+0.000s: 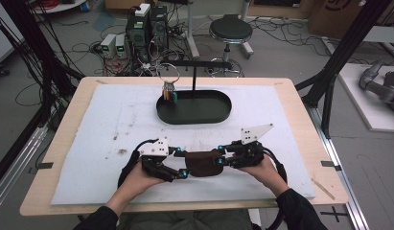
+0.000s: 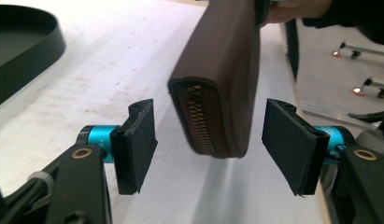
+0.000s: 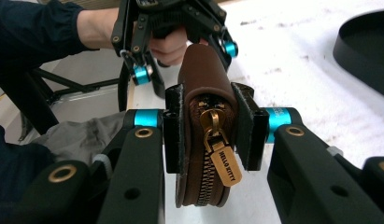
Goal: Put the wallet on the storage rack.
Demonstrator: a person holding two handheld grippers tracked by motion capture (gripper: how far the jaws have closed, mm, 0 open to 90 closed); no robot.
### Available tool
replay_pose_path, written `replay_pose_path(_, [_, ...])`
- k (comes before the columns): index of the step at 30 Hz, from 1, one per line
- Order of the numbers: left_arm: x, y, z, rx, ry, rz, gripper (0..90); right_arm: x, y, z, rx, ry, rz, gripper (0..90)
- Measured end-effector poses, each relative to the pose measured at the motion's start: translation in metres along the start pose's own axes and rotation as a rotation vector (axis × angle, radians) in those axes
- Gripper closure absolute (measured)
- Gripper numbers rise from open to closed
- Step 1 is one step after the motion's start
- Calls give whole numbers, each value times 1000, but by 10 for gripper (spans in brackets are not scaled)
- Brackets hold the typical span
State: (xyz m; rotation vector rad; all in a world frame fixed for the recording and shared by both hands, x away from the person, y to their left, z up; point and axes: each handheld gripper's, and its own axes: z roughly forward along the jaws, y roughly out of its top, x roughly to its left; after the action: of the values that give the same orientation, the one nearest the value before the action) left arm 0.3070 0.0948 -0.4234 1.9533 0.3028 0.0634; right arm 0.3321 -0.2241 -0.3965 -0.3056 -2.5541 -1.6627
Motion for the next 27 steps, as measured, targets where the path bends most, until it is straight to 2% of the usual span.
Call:
replay_pose_path(4, [-1,1,5,4,-16,-4,355,3,2,0,-9,14,-27,687])
replay_pose_path(6, [-1,1,5,-1,-25,1,419,4,2,1,-10,20,-36,687])
replay_pose_path(7, [-2,1,4,-12,-48,10,470,5,3,1,-11,19,-42,687])
replay_pose_path(8, [-2,2,4,-18,-52,14,522,5,3,0,-14,24,-40,687])
replay_pose_path(14, [-1,2,2,-36,-75,11,611,4,3,-1,-29,38,-51,679])
replay_pose_path(17, [-3,4,1,-42,-75,30,647,3,2,-2,-32,40,-40,628])
replay_pose_path(21, [-2,6,0,-33,-58,45,658,0,2,-6,-53,-9,-15,444])
replay_pose_path(22, [-2,6,0,-33,-58,45,658,0,2,-6,-53,-9,-15,444])
replay_pose_path(23, [-1,8,-1,-32,-39,49,658,-2,1,-11,-67,-54,0,386])
replay_pose_path(27, [2,13,-5,-37,-11,55,659,-7,-2,-27,-120,-160,24,330])
